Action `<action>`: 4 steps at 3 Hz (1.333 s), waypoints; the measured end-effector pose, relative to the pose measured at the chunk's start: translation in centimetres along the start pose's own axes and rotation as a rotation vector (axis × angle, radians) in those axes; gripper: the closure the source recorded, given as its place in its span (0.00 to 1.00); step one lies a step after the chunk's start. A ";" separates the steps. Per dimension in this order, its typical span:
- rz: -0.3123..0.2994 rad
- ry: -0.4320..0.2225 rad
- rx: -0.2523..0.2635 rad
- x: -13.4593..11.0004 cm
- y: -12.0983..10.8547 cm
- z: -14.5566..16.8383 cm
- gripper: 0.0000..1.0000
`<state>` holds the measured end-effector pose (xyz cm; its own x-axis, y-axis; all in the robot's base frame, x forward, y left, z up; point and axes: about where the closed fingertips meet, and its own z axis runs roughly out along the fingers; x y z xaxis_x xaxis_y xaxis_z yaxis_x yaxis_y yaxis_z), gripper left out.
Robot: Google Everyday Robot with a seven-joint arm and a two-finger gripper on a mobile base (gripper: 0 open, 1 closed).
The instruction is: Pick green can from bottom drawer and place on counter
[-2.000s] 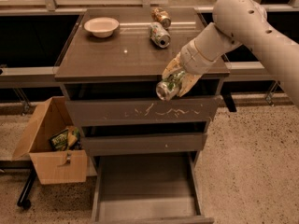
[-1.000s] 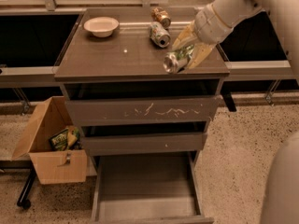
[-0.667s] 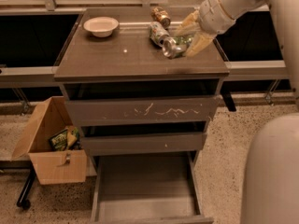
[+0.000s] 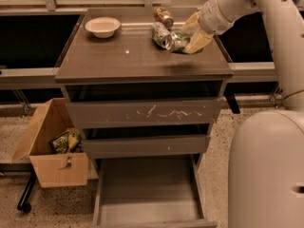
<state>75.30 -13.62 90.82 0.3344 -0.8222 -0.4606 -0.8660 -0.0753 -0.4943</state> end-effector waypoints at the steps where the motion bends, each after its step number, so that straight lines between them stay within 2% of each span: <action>1: 0.057 0.012 -0.024 0.9 -0.1 2.4 0.81; 2: 0.088 0.023 -0.043 1.4 -0.3 3.9 0.59; 4: 0.132 0.010 -0.033 2.0 -0.8 4.9 0.11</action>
Offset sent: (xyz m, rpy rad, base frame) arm 0.0428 0.0041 -0.0338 -0.0114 0.1254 -0.0855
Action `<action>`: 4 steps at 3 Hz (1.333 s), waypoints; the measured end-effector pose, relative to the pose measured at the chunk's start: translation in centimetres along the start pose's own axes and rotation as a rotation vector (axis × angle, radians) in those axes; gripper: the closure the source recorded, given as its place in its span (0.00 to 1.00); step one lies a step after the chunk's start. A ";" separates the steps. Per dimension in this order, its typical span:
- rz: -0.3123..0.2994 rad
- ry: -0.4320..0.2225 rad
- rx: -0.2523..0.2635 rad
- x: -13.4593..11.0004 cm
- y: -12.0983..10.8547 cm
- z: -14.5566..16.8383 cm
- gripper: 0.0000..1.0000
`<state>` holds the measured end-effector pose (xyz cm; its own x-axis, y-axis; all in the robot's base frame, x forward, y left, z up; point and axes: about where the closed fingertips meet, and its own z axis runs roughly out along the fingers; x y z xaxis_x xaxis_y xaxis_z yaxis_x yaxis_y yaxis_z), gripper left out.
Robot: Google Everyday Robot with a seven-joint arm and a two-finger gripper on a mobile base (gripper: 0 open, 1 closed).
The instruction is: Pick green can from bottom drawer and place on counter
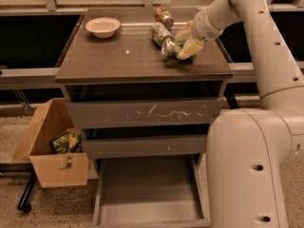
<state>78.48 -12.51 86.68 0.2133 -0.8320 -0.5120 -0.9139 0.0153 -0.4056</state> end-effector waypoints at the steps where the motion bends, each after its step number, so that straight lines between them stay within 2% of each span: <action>1: 0.009 -0.010 0.002 0.3 -0.1 0.0 0.00; 2: -0.002 -0.033 0.035 0.5 -0.3 -1.8 0.00; 3: -0.060 -0.072 0.092 0.8 0.1 -6.1 0.00; 4: -0.177 -0.098 0.197 0.3 1.8 -12.4 0.00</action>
Offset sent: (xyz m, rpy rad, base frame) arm -0.0136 -0.0465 0.0433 0.0673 -0.0878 -0.0028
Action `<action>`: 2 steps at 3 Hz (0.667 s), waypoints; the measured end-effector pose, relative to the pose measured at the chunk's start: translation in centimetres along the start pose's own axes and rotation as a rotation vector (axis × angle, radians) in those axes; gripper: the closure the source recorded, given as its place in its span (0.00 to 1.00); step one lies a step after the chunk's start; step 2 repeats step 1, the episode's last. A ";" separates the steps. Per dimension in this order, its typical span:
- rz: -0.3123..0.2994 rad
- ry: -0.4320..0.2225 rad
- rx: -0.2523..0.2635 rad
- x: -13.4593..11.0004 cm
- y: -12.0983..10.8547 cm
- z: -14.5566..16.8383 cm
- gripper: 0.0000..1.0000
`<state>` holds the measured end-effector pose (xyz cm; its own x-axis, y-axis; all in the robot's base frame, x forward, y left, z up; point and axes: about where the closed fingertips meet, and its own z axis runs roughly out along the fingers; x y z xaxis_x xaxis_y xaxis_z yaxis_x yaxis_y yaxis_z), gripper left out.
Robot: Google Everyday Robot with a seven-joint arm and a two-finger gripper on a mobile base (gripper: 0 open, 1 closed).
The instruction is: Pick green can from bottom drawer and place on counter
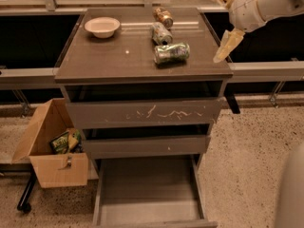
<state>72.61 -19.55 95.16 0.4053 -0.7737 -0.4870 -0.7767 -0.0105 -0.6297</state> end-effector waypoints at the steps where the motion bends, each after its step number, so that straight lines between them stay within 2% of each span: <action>1: -0.070 -0.007 0.155 -2.0 0.2 -6.2 0.00; 2: -0.070 -0.007 0.155 -2.0 0.2 -6.2 0.00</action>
Offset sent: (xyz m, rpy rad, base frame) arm 0.0000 0.0000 0.0000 0.0000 0.0000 0.0000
